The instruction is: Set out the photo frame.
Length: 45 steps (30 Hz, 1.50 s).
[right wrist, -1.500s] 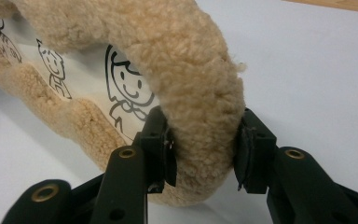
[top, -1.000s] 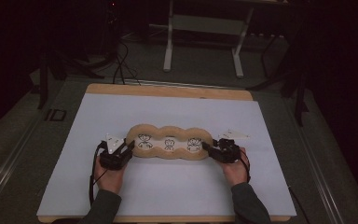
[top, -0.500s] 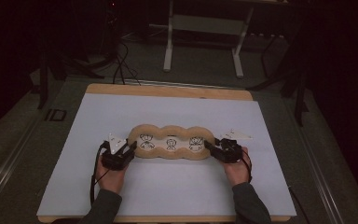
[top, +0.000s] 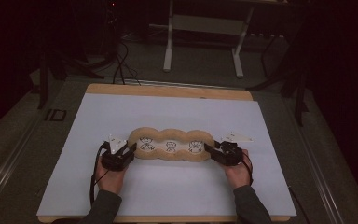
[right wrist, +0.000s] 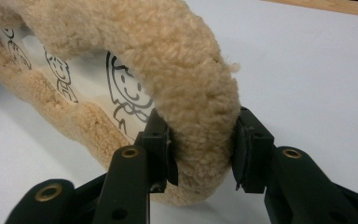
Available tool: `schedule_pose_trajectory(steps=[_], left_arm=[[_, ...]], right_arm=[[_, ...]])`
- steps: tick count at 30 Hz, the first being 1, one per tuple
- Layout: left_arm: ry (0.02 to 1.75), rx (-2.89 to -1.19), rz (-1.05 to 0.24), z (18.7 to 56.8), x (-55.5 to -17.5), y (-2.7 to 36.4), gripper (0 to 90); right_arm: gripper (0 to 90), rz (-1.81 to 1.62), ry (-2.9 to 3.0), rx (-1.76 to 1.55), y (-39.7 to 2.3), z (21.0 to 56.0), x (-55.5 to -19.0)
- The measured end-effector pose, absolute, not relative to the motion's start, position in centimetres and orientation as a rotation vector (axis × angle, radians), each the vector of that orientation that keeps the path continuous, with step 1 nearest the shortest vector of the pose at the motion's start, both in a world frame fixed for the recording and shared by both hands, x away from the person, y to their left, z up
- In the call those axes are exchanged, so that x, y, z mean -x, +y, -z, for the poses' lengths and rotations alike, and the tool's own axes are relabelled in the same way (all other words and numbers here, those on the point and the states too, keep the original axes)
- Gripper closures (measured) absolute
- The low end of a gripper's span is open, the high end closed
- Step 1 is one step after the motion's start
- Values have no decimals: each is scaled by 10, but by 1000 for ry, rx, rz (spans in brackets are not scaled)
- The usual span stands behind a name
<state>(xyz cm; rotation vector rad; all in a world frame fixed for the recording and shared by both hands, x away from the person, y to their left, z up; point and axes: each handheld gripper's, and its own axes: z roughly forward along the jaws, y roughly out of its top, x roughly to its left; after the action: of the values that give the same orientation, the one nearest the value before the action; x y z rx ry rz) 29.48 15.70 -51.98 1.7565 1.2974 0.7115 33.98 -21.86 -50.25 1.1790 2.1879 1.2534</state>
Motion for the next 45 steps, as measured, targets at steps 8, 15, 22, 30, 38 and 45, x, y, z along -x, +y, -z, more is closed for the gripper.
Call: schedule_pose_trajectory(steps=[8, 15, 22, 30, 38, 45], left_arm=[[1301, -1752, -702, 520, -293, 157, 675], [1296, -1762, -693, 519, -293, 158, 658], [1291, -1771, -678, 518, -292, 159, 650], [1294, -1772, -654, 517, -291, 161, 659], [1308, -1754, -671, 512, -287, 164, 551], [1302, -1722, -653, 505, -282, 174, 543]], right_arm=[[621, -1268, 2190, -1188, -220, 503, -339], [607, -1274, 2190, -1197, -220, 504, -340], [600, -1278, 2192, -1205, -221, 504, -341], [593, -1276, 2194, -1210, -221, 503, -342], [489, -1287, 2200, -1222, -222, 502, -342], [441, -1277, 2216, -1205, -222, 496, -338]])
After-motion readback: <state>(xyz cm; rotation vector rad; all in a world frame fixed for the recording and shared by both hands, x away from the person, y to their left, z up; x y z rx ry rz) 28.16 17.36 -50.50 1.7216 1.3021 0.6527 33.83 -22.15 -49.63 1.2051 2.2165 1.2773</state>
